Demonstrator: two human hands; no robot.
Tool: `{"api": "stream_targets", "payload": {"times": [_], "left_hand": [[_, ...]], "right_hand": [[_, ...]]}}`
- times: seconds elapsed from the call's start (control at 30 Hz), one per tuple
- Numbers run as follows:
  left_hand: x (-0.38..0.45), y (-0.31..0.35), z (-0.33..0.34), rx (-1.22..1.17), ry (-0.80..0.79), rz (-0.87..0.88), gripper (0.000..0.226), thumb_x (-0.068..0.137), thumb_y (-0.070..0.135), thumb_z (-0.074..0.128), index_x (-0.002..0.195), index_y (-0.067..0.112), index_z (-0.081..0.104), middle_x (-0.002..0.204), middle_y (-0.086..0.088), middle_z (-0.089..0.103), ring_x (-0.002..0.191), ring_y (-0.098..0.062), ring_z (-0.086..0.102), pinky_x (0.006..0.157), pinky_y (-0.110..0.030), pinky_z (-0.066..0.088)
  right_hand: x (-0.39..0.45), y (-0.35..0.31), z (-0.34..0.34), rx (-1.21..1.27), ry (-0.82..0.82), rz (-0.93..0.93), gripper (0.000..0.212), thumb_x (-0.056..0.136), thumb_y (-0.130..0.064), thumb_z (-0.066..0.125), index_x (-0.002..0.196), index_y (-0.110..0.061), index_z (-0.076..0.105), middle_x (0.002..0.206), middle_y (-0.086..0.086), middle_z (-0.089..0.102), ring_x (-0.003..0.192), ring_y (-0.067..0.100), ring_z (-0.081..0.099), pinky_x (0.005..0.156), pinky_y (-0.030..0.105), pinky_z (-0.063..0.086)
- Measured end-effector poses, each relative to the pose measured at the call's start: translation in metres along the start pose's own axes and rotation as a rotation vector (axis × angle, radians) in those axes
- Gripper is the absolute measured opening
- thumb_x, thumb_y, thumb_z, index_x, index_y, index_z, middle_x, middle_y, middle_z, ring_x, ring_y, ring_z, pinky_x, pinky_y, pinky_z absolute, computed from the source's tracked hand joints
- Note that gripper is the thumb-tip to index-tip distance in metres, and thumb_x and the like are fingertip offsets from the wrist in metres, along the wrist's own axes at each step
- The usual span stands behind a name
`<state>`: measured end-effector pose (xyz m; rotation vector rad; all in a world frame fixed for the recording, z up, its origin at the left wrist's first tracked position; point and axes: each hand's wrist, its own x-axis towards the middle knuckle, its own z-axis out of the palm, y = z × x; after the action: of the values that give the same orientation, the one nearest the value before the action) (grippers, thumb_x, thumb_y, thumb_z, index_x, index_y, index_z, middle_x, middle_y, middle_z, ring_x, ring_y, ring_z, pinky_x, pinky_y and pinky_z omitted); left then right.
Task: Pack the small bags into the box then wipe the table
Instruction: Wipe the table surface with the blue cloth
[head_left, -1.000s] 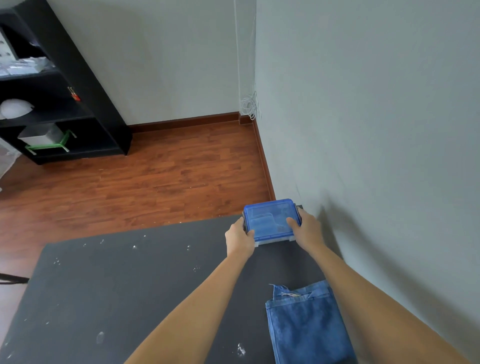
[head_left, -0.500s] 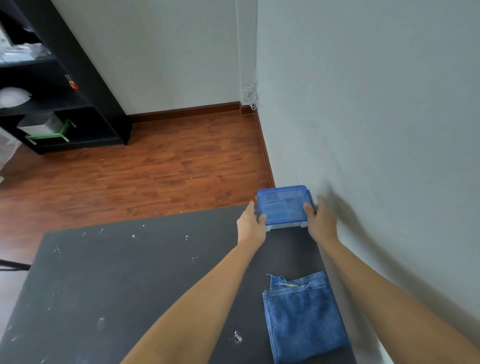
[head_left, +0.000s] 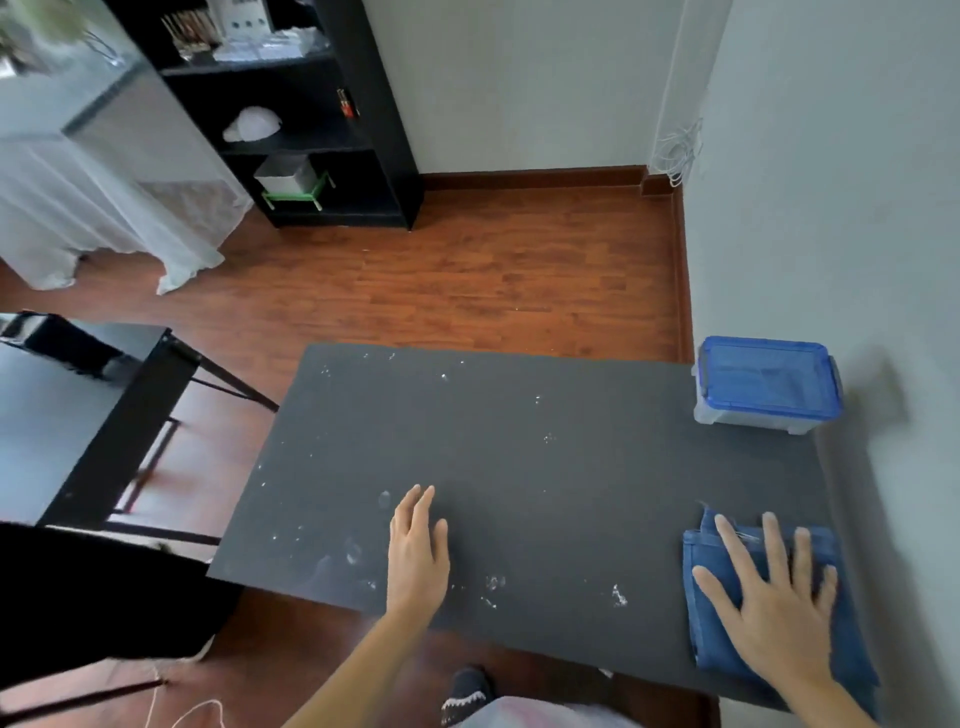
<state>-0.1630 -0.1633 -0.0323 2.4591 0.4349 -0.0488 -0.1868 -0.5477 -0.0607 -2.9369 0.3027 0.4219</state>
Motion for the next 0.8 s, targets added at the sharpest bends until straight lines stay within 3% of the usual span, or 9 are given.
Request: {"api": "stream_targets", "payload": {"times": [0.07, 0.23, 0.43, 0.53, 0.6, 0.7, 0.8], "left_hand": [[-0.016, -0.036, -0.017, 0.054, 0.036, -0.077, 0.045, 0.099, 0.02, 0.044, 0.144, 0.014, 0.038, 0.154, -0.003, 0.029, 0.143, -0.022, 0.024, 0.116, -0.042, 0.027], [-0.036, -0.095, -0.044, 0.191, 0.026, -0.272, 0.062, 0.098, 0.03, 0.047, 0.15, 0.011, 0.021, 0.161, -0.012, 0.008, 0.149, -0.028, 0.007, 0.118, -0.048, 0.016], [-0.032, -0.127, -0.054, 0.276, -0.088, -0.352, 0.076, 0.096, 0.051, 0.038, 0.153, 0.016, 0.003, 0.162, -0.007, -0.009, 0.149, -0.024, -0.01, 0.117, -0.054, 0.008], [-0.033, -0.134, -0.051, 0.293, -0.098, -0.316, 0.077, 0.096, 0.054, 0.034, 0.153, 0.016, 0.0, 0.162, -0.008, -0.01, 0.149, -0.025, -0.011, 0.115, -0.057, 0.01], [-0.035, -0.138, -0.048, 0.307, -0.101, -0.299, 0.076, 0.096, 0.055, 0.031, 0.153, 0.016, -0.001, 0.162, -0.008, -0.01, 0.149, -0.026, -0.011, 0.115, -0.059, 0.011], [-0.037, -0.144, -0.045, 0.325, -0.096, -0.274, 0.076, 0.095, 0.057, 0.027, 0.153, 0.016, -0.002, 0.162, -0.008, -0.01, 0.148, -0.026, -0.012, 0.114, -0.061, 0.011], [-0.036, -0.145, -0.042, 0.333, -0.089, -0.283, 0.075, 0.095, 0.057, 0.025, 0.152, 0.017, -0.003, 0.161, -0.008, -0.012, 0.148, -0.026, -0.014, 0.114, -0.062, 0.009]], "right_hand": [[0.016, -0.009, -0.003, -0.004, -0.001, 0.082, 0.079, 0.082, -0.076, 0.016, 0.15, -0.038, 0.029, 0.158, 0.018, 0.025, 0.145, 0.047, 0.016, 0.11, 0.07, 0.019], [0.053, -0.081, -0.004, 0.182, 0.081, 0.312, 0.079, 0.085, -0.078, 0.012, 0.151, -0.037, 0.022, 0.162, 0.02, 0.009, 0.147, 0.047, -0.002, 0.114, 0.07, 0.003], [0.016, -0.192, 0.042, 0.065, 0.072, 0.017, 0.067, 0.091, -0.071, 0.022, 0.151, -0.04, 0.02, 0.162, 0.017, 0.014, 0.148, 0.044, 0.004, 0.114, 0.067, 0.005], [-0.026, -0.174, 0.059, 0.012, 0.06, -0.09, 0.069, 0.088, -0.071, 0.027, 0.15, -0.042, 0.021, 0.161, 0.014, 0.02, 0.147, 0.043, 0.011, 0.113, 0.067, 0.013], [-0.043, -0.134, 0.06, -0.015, 0.062, -0.051, 0.069, 0.087, -0.072, 0.026, 0.15, -0.044, 0.019, 0.161, 0.011, 0.019, 0.148, 0.041, 0.011, 0.113, 0.067, 0.014], [-0.044, -0.079, 0.042, 0.032, 0.039, 0.16, 0.071, 0.086, -0.076, 0.017, 0.15, -0.044, 0.017, 0.161, 0.012, 0.015, 0.148, 0.041, 0.006, 0.114, 0.068, 0.01], [-0.004, -0.078, 0.022, 0.169, 0.079, 0.41, 0.081, 0.082, -0.081, 0.01, 0.152, -0.04, 0.014, 0.163, 0.016, 0.005, 0.149, 0.043, -0.004, 0.115, 0.068, 0.0]]}}
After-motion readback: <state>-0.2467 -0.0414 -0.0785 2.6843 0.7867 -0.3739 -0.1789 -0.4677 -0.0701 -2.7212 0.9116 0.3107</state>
